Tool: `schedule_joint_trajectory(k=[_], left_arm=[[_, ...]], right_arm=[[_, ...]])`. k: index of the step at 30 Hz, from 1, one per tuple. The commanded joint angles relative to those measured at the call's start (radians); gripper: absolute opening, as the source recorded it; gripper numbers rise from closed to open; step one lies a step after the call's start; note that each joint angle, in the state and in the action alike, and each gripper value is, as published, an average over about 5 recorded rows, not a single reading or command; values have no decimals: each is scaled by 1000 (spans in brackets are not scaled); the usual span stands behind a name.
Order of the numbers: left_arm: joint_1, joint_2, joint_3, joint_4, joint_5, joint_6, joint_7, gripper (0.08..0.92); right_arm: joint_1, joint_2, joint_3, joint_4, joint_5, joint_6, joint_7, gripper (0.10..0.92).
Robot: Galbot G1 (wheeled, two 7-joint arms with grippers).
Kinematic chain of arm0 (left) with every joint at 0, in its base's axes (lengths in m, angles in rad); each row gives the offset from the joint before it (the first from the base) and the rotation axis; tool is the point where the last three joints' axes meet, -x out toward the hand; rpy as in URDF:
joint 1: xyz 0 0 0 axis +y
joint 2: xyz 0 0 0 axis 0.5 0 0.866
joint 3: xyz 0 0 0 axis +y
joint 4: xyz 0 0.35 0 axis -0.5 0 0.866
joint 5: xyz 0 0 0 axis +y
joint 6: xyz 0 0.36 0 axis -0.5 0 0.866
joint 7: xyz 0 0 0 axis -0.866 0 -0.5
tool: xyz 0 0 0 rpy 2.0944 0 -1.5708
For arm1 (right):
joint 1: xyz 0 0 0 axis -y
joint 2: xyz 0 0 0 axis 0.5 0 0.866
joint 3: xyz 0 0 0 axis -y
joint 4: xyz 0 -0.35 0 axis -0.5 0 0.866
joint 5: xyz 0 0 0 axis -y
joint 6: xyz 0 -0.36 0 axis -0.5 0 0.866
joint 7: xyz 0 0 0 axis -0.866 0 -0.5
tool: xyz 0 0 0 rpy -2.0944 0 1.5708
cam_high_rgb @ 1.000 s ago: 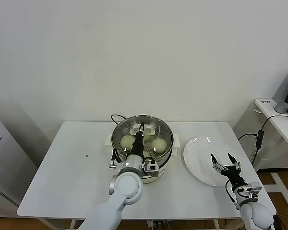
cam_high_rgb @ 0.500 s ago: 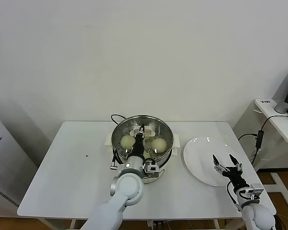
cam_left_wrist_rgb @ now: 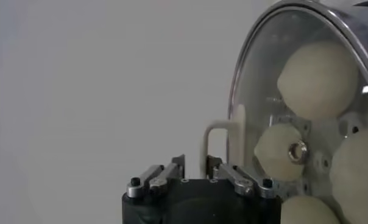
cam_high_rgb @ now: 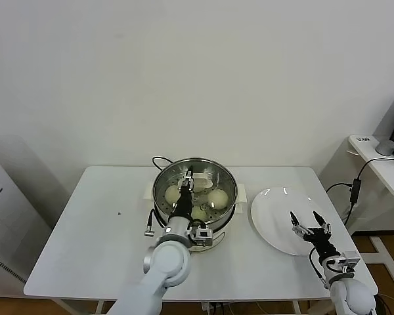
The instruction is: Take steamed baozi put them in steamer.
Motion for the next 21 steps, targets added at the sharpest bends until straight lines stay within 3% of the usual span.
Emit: schedule_joint_trajectory(k=[1, 6, 11, 15, 21], left_arm=[[21, 74, -61, -275, -491, -17, 193, 558], [-9, 103, -184, -337, -1120, -34, 169, 696], [-26, 120, -384, -358, -1738, -1, -90, 809], [15, 134, -538, -316, -1857, -13, -269, 821], [182, 176, -699, -218, -1853, -57, -291, 823]], right_arm=[[5, -1, -1, 3, 1, -4, 1, 823], [3, -5, -12, 18, 0, -25, 4, 823], [-1, -7, -32, 54, -42, -48, 58, 823], [8, 0, -32, 59, -112, -29, 113, 823], [-1, 10, -20, 86, -146, -37, 133, 823]])
